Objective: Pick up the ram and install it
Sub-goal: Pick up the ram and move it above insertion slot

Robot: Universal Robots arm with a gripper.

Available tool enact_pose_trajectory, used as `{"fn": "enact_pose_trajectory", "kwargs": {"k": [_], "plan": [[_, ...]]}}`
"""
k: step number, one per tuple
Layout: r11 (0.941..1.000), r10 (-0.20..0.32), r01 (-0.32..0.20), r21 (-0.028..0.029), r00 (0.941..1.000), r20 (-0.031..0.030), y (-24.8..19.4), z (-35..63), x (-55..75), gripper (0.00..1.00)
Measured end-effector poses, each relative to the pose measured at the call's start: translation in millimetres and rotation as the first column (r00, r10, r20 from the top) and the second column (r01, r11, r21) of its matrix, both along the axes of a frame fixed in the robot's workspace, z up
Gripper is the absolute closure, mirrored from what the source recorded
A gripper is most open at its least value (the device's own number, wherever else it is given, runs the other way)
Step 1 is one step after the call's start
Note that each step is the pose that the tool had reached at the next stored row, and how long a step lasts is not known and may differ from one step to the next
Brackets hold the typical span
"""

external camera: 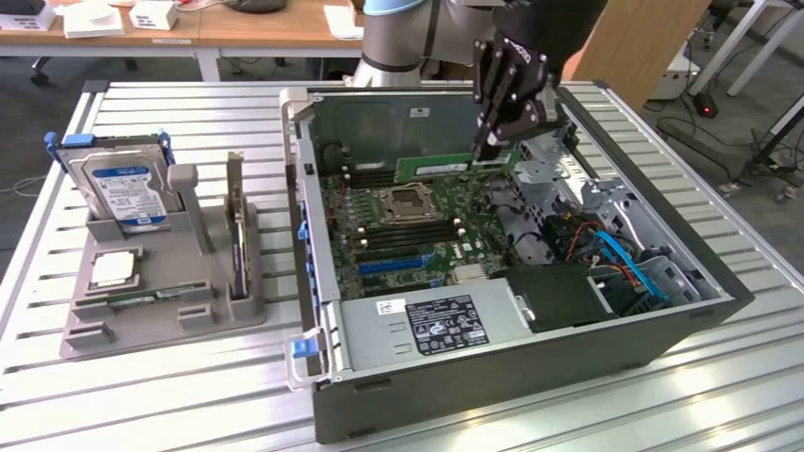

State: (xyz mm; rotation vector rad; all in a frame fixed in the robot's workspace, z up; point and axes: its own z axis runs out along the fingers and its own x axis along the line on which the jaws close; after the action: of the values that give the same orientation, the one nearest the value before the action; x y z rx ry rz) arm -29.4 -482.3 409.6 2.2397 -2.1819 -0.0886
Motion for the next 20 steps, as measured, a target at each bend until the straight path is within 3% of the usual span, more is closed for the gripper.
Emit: {"fn": "enact_pose_trajectory", "kwargs": {"k": [7,20], "plan": [[1.0000,0.000,0.000,-0.0018,1.0000,0.0000,4.2,0.0,0.0,0.89],[1.0000,-0.002,0.002,-0.0020,1.0000,0.0003,18.4,0.0,0.0,0.89]]}}
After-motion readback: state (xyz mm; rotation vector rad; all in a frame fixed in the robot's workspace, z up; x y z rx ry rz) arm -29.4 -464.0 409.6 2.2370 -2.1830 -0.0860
